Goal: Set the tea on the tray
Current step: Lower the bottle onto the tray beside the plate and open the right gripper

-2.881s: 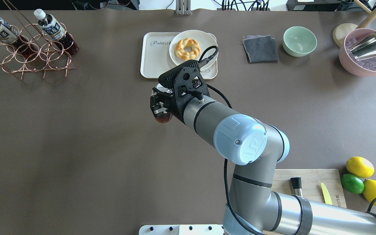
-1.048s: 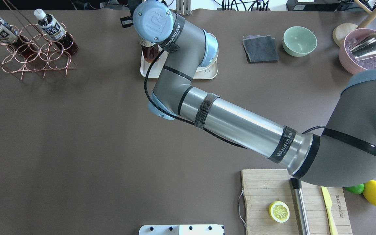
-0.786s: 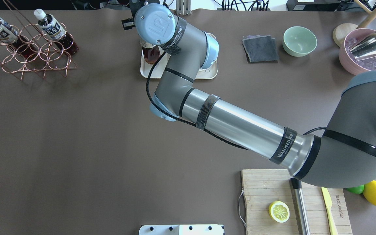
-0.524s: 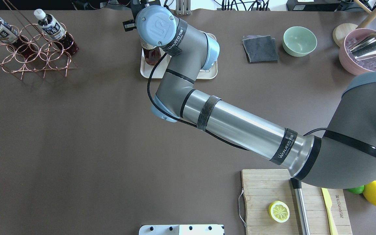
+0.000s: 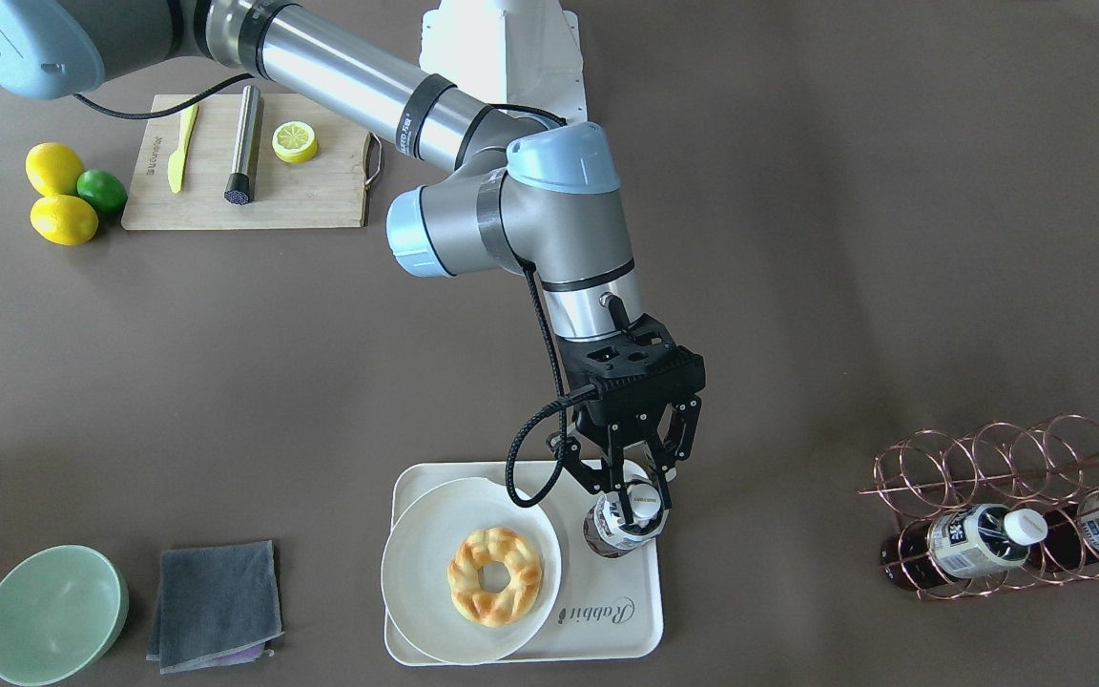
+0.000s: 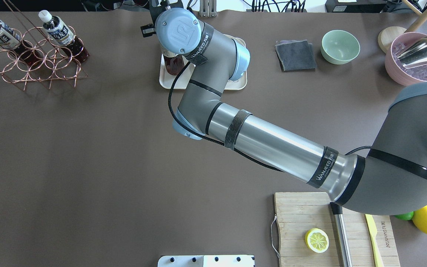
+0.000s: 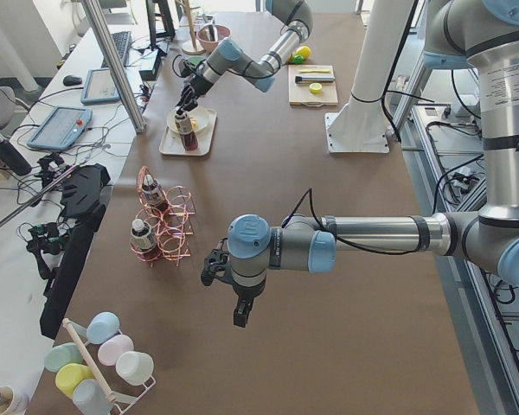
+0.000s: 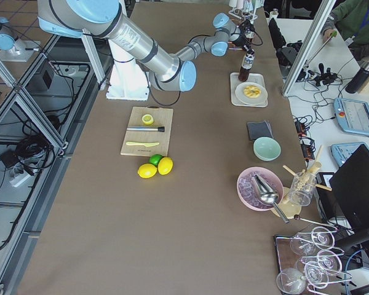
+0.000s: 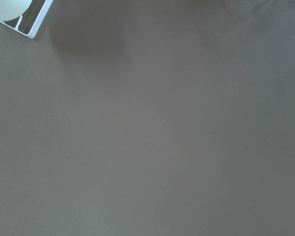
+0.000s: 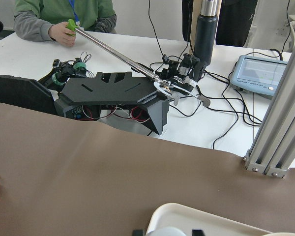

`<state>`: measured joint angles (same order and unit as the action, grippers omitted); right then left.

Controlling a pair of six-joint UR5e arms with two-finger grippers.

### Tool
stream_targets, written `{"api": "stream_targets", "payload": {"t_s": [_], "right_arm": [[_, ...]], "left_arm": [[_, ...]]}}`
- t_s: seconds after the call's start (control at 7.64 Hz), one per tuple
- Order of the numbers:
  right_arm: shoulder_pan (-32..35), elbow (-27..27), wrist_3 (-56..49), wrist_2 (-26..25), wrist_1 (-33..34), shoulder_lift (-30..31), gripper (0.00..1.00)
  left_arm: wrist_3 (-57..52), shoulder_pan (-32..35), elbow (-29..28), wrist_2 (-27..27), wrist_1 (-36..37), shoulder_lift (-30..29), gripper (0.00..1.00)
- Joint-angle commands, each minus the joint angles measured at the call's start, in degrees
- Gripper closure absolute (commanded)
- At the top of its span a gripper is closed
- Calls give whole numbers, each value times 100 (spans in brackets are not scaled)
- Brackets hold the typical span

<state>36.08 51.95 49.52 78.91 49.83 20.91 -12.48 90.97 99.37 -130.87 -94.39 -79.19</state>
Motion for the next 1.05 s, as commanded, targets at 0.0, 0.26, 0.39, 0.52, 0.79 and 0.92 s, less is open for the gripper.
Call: {"api": "stream_targets", "payload": {"t_s": [0.0, 0.26, 0.39, 0.52, 0.79, 0.92], "right_arm": [[-4, 17, -12, -25, 0, 1, 0], [22, 61, 14, 2, 0, -17, 0], [109, 166, 40, 150, 9, -43, 0], [293, 288, 32, 534, 35, -35, 1], [592, 831, 32, 1325, 349, 131, 1], [785, 1348, 40, 1781, 1039, 246, 1]], "left_arm": [[0, 0, 3, 0, 0, 0, 2], [0, 0, 3, 0, 0, -9, 2], [0, 0, 3, 0, 0, -9, 2], [0, 0, 21, -26, 0, -17, 2], [0, 44, 134, -53, 17, 0, 2], [-9, 122, 187, -53, 9, 0, 2]]}}
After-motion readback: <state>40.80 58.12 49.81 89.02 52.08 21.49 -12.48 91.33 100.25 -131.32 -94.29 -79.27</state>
